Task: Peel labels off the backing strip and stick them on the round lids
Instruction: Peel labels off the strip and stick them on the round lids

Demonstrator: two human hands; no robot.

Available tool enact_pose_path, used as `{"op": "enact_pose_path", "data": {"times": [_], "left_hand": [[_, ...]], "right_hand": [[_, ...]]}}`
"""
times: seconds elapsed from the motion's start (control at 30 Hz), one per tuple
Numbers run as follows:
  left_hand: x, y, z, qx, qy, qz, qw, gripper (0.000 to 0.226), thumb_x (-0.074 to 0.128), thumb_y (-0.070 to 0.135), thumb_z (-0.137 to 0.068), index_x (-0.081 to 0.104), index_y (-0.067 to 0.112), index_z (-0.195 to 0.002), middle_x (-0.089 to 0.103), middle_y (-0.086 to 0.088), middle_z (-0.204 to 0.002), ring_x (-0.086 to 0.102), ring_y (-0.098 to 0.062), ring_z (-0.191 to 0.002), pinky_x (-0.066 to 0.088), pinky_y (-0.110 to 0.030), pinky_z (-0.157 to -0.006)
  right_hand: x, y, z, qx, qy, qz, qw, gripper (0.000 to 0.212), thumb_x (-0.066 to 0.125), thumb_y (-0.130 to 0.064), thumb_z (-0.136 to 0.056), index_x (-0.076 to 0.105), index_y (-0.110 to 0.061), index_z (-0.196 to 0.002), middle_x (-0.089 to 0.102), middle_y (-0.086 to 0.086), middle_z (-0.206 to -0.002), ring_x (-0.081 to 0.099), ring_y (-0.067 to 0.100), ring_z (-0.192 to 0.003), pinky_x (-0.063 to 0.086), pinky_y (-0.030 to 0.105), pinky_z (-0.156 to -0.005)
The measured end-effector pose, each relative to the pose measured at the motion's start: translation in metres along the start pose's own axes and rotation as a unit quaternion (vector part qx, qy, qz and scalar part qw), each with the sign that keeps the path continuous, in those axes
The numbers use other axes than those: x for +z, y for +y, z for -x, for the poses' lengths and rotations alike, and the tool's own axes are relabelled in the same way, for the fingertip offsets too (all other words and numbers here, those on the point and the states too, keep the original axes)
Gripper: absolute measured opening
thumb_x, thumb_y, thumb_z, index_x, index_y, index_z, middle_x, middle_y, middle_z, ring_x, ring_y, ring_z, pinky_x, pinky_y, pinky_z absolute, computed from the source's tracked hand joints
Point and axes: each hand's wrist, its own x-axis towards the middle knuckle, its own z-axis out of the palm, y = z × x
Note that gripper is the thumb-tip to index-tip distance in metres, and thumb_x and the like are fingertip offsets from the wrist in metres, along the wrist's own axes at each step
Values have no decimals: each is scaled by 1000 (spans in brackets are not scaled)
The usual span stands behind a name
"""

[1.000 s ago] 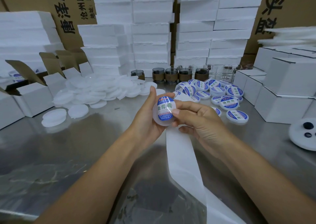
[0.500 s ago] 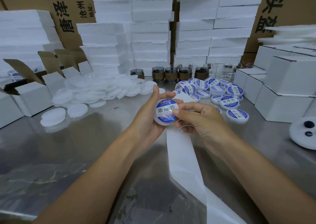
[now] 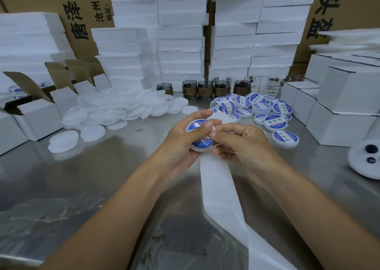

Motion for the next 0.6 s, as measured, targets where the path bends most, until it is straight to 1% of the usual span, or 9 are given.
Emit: {"op": "enact_pose_path", "data": {"times": [0.1, 0.2, 0.33, 0.6], "left_hand": [[0, 0, 0, -2, -4, 6, 1000, 34, 65, 14, -68, 61, 15, -102, 73, -2, -87, 70, -16, -80, 55, -25, -64], [1, 0, -1, -2, -6, 13, 1000, 33, 63, 11, -70, 60, 14, -102, 73, -1, -84, 70, -14, -79, 55, -24, -63], [1, 0, 0, -2, -10, 18, 1000, 33, 62, 10, -70, 60, 14, -102, 73, -1, -83, 70, -14, -78, 55, -23, -62], [1, -1, -1, 3, -10, 16, 1000, 30, 61, 9, -71, 60, 13, -100, 73, -1, -81, 70, -13, -76, 55, -23, -63]], "right_hand": [[0, -1, 0, 9, -2, -5, 1000, 5, 75, -18, -73, 70, -17, -72, 69, 1, -62, 61, 10, -48, 51, 19, -58], [0, -1, 0, 13, -1, -9, 1000, 7, 74, -17, -74, 70, -17, -69, 69, 1, -62, 62, 10, -48, 51, 18, -57], [0, -1, -1, 16, -2, -1, 1000, 6, 74, -17, -74, 70, -17, -69, 70, 1, -63, 63, 11, -50, 52, 18, -57], [0, -1, -1, 18, -1, -1, 1000, 9, 74, -16, -74, 70, -17, -67, 71, 2, -64, 64, 11, -49, 53, 17, -56]]}}
